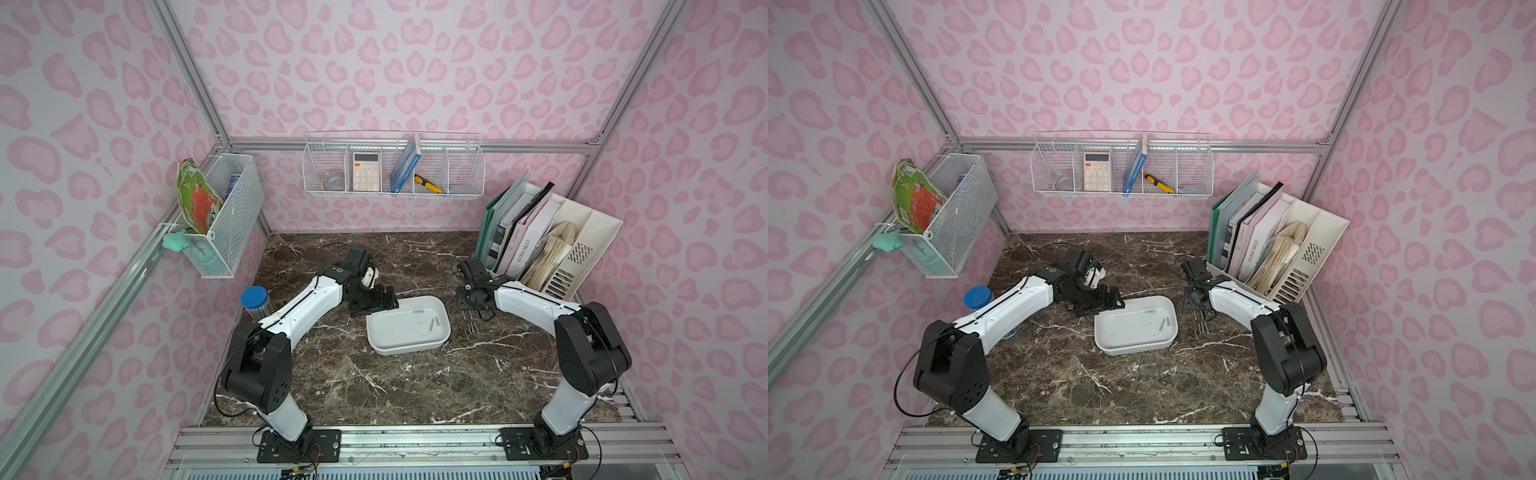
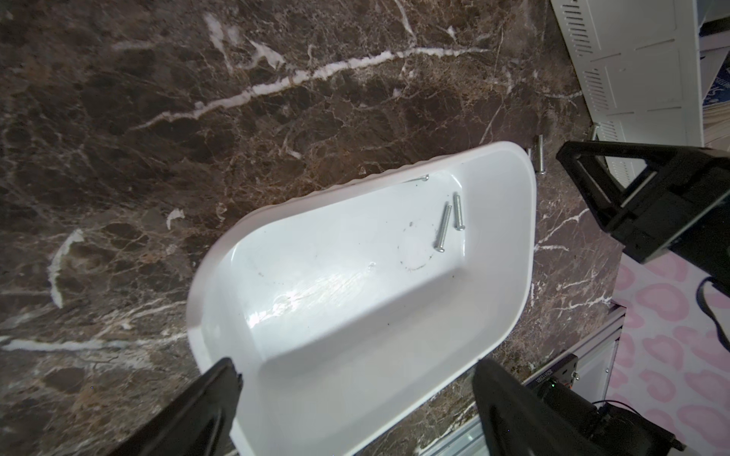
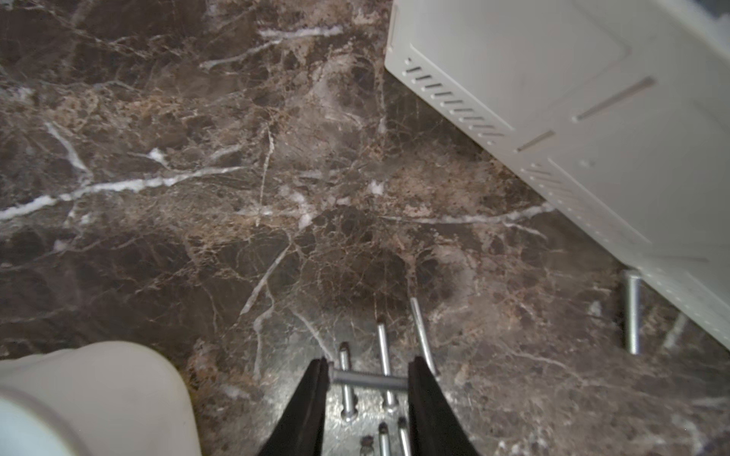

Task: Take out the screws from the storage box
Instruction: Place the screw at the center of the board.

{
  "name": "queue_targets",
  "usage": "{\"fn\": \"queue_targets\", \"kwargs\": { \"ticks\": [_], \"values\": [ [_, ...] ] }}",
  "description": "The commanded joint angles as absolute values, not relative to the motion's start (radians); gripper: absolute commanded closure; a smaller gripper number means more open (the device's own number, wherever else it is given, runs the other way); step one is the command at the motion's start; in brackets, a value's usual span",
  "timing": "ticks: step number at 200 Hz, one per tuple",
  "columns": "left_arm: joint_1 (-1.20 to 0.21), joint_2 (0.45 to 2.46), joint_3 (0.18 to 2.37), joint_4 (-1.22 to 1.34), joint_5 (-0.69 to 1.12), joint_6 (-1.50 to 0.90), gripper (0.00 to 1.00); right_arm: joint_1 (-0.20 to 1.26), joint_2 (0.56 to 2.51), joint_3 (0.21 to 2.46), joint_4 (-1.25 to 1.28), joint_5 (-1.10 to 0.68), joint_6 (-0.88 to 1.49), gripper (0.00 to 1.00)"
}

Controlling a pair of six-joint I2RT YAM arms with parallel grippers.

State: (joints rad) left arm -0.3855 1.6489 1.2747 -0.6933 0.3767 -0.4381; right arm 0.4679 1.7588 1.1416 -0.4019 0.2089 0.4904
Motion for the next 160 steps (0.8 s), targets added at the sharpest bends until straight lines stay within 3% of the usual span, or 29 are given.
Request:
{"fn": "queue_targets", "kwargs": {
  "ticks": [1, 160],
  "values": [
    [-0.387, 1.648, 1.275, -0.687, 0.390, -0.423, 0.03, 0.447, 1.779, 1.152, -0.338, 0.192, 0.452, 0.67],
    [-0.407, 1.667, 1.281, -0.704, 0.373, -0.397, 0.04, 0.446, 1.969, 1.250, -0.363, 0.210, 0.354, 0.66]
  ]
}}
